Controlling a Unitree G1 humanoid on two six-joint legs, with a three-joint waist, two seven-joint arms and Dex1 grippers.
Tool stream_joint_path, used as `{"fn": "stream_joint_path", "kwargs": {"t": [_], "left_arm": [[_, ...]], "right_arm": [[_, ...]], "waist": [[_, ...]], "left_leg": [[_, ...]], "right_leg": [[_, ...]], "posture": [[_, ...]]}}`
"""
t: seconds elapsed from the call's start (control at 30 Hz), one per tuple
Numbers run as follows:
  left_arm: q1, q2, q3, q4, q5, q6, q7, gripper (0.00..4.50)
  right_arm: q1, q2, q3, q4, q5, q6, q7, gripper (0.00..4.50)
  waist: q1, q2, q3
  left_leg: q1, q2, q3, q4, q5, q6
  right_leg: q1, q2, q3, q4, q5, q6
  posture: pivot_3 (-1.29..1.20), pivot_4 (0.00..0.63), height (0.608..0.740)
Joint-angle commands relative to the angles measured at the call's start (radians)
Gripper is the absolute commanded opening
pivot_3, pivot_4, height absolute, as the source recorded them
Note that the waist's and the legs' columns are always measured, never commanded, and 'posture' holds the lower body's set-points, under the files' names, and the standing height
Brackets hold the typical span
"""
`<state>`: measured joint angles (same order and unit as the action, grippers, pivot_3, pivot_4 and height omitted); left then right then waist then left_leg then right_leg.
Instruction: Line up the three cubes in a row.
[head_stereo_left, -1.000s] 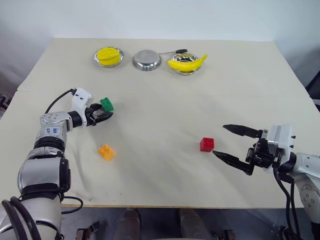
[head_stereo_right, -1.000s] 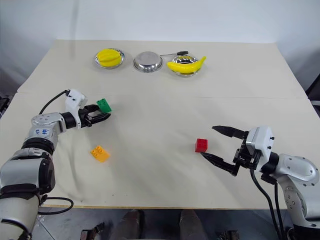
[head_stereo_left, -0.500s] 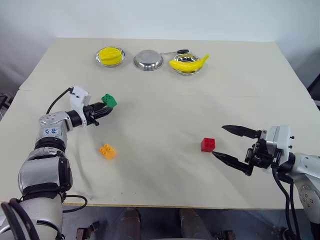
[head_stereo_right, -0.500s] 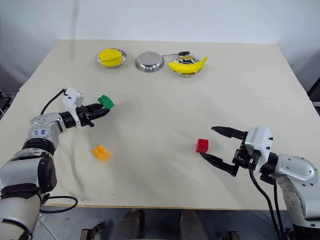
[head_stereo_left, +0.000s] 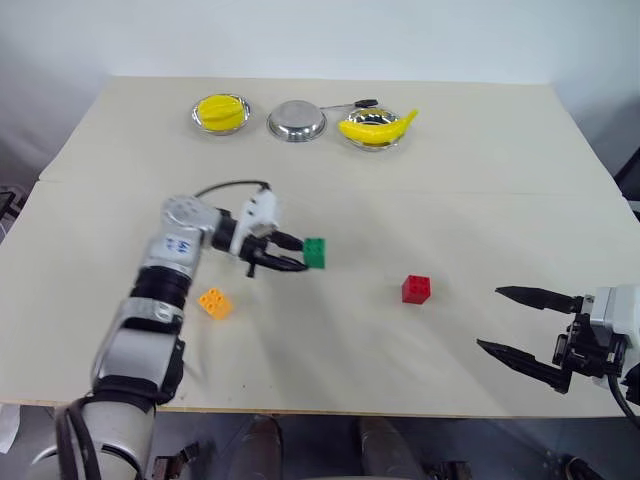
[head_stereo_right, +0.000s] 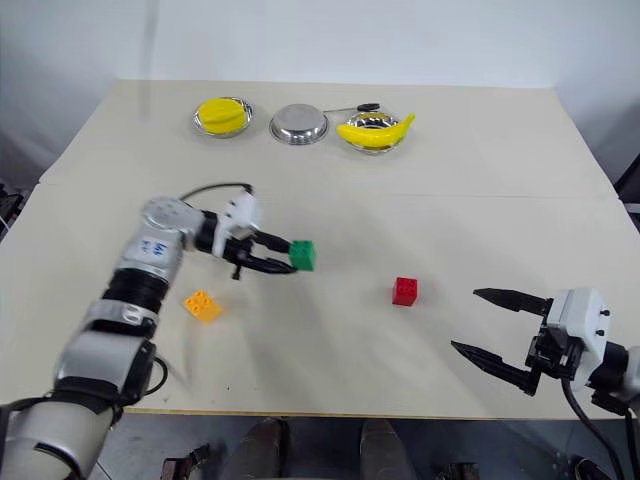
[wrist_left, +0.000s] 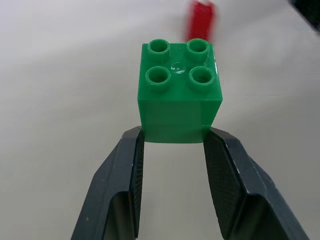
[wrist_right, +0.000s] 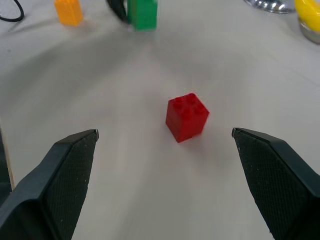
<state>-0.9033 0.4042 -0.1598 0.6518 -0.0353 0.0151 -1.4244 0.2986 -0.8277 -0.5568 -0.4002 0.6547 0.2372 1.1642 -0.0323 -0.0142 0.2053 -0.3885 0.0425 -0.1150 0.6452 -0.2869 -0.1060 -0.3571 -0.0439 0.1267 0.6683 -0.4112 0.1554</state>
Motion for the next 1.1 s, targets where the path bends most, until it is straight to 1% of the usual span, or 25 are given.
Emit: {"fn": "stream_joint_path", "kwargs": {"t": [0.03, 0.13, 0.23, 0.43, 0.57, 0.67, 0.83, 0.9, 0.97, 1.03, 1.07, 1.1], "left_arm": [[0.028, -0.011, -0.045, -0.112, 0.021, 0.035, 0.046, 1.43], [0.05, -0.052, -0.105, -0.145, 0.049, 0.061, 0.096, 1.43], [0.048, -0.09, -0.146, -0.175, 0.065, 0.139, 0.131, 1.43], [0.078, -0.098, -0.198, -0.246, 0.084, 0.209, 0.171, 1.43], [0.066, -0.098, -0.194, -0.224, 0.099, 0.212, 0.231, 1.43], [0.064, -0.099, -0.19, -0.227, 0.089, 0.234, 0.247, 1.43], [0.07, -0.084, -0.202, -0.229, 0.094, 0.22, 0.242, 1.43], [0.072, -0.078, -0.199, -0.231, 0.091, 0.217, 0.241, 1.43], [0.075, -0.067, -0.195, -0.243, 0.08, 0.236, 0.229, 1.43], [0.076, -0.061, -0.194, -0.26, 0.071, 0.261, 0.218, 2.16], [0.076, -0.062, -0.189, -0.267, 0.062, 0.265, 0.219, 2.36], [0.078, -0.062, -0.188, -0.278, 0.052, 0.273, 0.21, 2.67]], "right_arm": [[-0.015, -0.006, -0.02, -0.045, 0.025, 0.004, -0.014, 4.5], [-0.031, 0.0, 0.0, -0.06, 0.026, 0.013, -0.032, 4.5], [-0.04, 0.005, 0.019, -0.074, 0.028, 0.018, -0.04, 4.5], [-0.051, 0.008, 0.028, -0.093, 0.035, 0.031, -0.059, 4.5], [-0.034, 0.01, 0.018, -0.097, 0.038, 0.03, -0.059, 4.5], [0.0, 0.01, 0.001, -0.097, 0.039, 0.023, -0.039, 4.5], [0.07, 0.019, -0.008, -0.094, 0.033, -0.011, 0.016, 4.5], [0.091, 0.018, -0.022, -0.038, 0.011, -0.04, 0.047, 4.5], [0.106, 0.031, -0.052, 0.044, -0.007, -0.118, 0.104, 4.5], [0.13, 0.017, -0.067, 0.109, -0.037, -0.154, 0.143, 4.5], [0.13, 0.011, -0.069, 0.122, -0.034, -0.147, 0.146, 4.5], [0.125, 0.007, -0.069, 0.128, -0.031, -0.14, 0.146, 4.5]], "waist": [[0.001, 0.0, 0.0], [0.006, 0.0, 0.0], [0.014, 0.0, 0.0], [0.029, 0.0, 0.0], [0.031, 0.0, 0.0], [0.033, 0.0, 0.0], [0.031, 0.0, 0.0], [0.031, 0.0, 0.0], [0.031, 0.0, 0.0], [0.029, 0.0, 0.0], [0.028, 0.0, 0.0], [0.028, 0.0, 0.0]], "left_leg": [[0.0, 0.0, 0.0, 0.0, 0.0, 0.0], [0.0, 0.0, 0.0, 0.001, 0.0, 0.0], [0.0, -0.001, 0.0, 0.002, 0.0, 0.0], [-0.001, -0.001, 0.0, 0.002, 0.0, 0.0], [-0.001, -0.001, 0.0, 0.002, 0.0, 0.0], [-0.001, -0.001, 0.0, 0.002, 0.0, 0.0], [0.0, -0.001, 0.0, 0.002, 0.0, 0.0], [0.001, -0.001, 0.0, 0.002, 0.0, 0.0], [0.002, -0.001, 0.0, 0.002, 0.0, 0.0], [0.002, -0.001, 0.0, 0.002, 0.0, 0.001], [0.002, -0.001, 0.0, 0.002, 0.0, 0.001], [0.002, -0.001, 0.0, 0.001, 0.0, 0.001]], "right_leg": [[0.0, 0.0, 0.0, 0.001, 0.0, 0.0], [0.0, 0.0, 0.0, 0.001, 0.0, 0.0], [0.001, 0.0, 0.0, -0.001, 0.001, 0.001], [0.001, 0.0, 0.0, -0.002, 0.001, 0.002], [0.002, 0.0, 0.0, -0.002, 0.001, 0.002], [0.002, 0.0, 0.0, -0.003, 0.001, 0.002], [0.003, 0.0, 0.0, -0.003, 0.001, 0.003], [0.004, 0.0, 0.0, -0.004, 0.002, 0.003], [0.005, 0.0, 0.0, -0.004, 0.002, 0.003], [0.006, 0.0, 0.0, -0.005, 0.002, 0.003], [0.006, 0.0, 0.0, -0.005, 0.002, 0.003], [0.006, 0.0, 0.0, -0.005, 0.002, 0.003]], "posture": [[0.0, 0.15, 0.74], [0.0, 0.15, 0.74], [0.0, 0.15, 0.74], [0.0, 0.15, 0.74], [0.0, 0.15, 0.74], [0.0, 0.15, 0.74], [0.0, 0.15, 0.74], [0.0, 0.15, 0.74], [0.0, 0.15, 0.74], [0.0, 0.15, 0.74], [0.0, 0.15, 0.74], [0.0, 0.15, 0.74]]}}
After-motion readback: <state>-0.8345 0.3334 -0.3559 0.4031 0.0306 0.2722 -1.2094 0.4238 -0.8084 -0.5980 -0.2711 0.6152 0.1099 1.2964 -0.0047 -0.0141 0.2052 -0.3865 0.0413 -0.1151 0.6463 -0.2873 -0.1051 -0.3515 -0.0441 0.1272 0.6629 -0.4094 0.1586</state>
